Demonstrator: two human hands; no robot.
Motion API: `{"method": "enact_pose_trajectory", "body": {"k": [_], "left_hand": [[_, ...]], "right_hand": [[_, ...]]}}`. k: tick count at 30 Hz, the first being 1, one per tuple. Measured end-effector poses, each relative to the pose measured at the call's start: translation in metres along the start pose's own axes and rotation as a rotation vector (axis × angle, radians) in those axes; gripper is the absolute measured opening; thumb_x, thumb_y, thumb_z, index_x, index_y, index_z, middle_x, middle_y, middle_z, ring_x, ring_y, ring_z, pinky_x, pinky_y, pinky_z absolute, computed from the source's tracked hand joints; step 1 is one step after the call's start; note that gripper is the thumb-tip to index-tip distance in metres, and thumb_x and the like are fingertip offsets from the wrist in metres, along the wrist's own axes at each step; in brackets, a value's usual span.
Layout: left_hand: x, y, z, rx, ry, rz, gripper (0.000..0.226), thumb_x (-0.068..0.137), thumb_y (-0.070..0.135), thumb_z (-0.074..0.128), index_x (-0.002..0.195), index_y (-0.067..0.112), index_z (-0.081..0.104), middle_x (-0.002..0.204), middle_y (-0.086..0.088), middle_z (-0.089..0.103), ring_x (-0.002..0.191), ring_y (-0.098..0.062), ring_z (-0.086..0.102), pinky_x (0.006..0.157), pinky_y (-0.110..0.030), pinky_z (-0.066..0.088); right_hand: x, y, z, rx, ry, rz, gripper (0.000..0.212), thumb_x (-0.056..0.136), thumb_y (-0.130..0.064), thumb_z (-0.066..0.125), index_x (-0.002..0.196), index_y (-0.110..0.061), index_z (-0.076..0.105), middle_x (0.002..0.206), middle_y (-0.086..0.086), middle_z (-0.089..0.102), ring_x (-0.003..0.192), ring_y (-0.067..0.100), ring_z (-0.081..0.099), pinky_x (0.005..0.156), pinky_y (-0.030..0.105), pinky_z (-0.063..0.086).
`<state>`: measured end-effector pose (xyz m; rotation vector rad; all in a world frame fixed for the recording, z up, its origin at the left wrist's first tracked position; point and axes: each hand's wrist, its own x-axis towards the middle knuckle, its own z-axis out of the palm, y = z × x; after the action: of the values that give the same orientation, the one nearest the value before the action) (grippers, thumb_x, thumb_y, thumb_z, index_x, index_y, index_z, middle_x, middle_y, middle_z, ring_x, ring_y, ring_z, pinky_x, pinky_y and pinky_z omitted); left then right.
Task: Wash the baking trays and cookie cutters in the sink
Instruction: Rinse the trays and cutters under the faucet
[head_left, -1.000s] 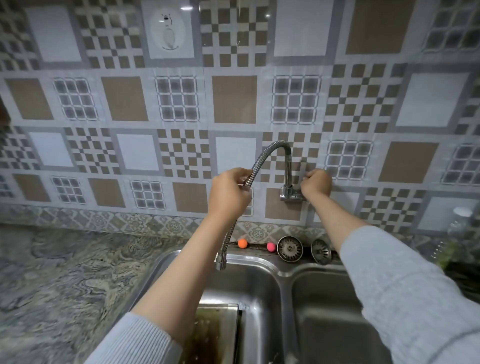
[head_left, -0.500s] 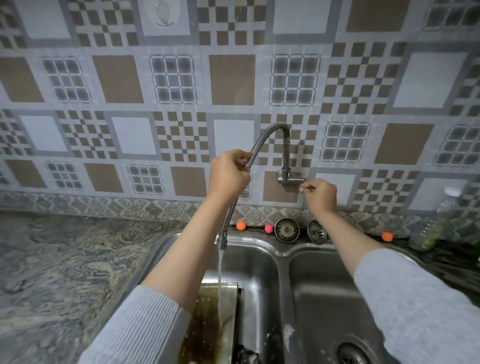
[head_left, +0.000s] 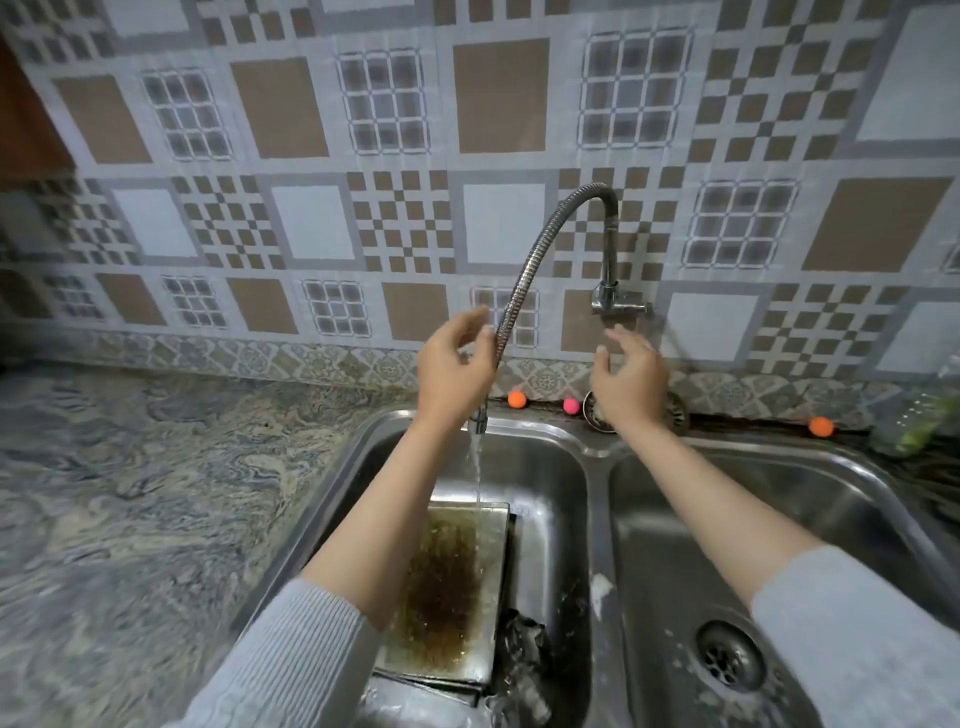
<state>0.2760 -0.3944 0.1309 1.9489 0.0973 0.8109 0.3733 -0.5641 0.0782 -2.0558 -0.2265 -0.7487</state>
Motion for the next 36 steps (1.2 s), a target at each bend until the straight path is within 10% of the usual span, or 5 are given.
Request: {"method": "enact_pose_trajectory", "body": {"k": [10,20,36], "left_hand": [[-0.100,-0.173,-0.051,0.186,-0.311,-0.402,0.036,0.092,0.022,0.056,0.127,0.012,0.058,0.127,-0.006,0.061,0.118,-0.018,0.055,0.099,-0.026,0.041],[-0.168,-0.264,-0.060,0.630,-0.928,-0.547,0.061,0.092,0.040,0.054,0.147,0.028,0.030,0.160,-0.008,-0.007,0.143,-0.040,0.004,0.117,-0.051,0.014],[-0.157,-0.256,-0.039,0.455,-0.647,-0.750,0.051,0.091,0.036,0.058,0.138,0.022,0.046,0.145,-0.014,0.030,0.136,-0.036,0.021,0.111,-0.039,0.027]], "right_hand": [[-0.188,0.003,0.093,0.082,-0.400,0.674,0.025,0.085,-0.010,0.060,0.108,-0.008,0.069,0.105,0.008,0.070,0.099,0.022,0.065,0.081,0.019,0.043],[-0.285,0.027,0.109,-0.334,-0.714,0.615,0.038,0.090,-0.016,0.055,0.125,-0.029,0.061,0.118,0.003,0.067,0.105,0.025,0.063,0.091,0.034,0.051],[-0.260,0.017,0.113,-0.369,-0.540,0.579,0.054,0.082,0.006,0.052,0.130,-0.018,0.057,0.129,0.010,0.048,0.109,0.028,0.055,0.090,0.027,0.045]]}}
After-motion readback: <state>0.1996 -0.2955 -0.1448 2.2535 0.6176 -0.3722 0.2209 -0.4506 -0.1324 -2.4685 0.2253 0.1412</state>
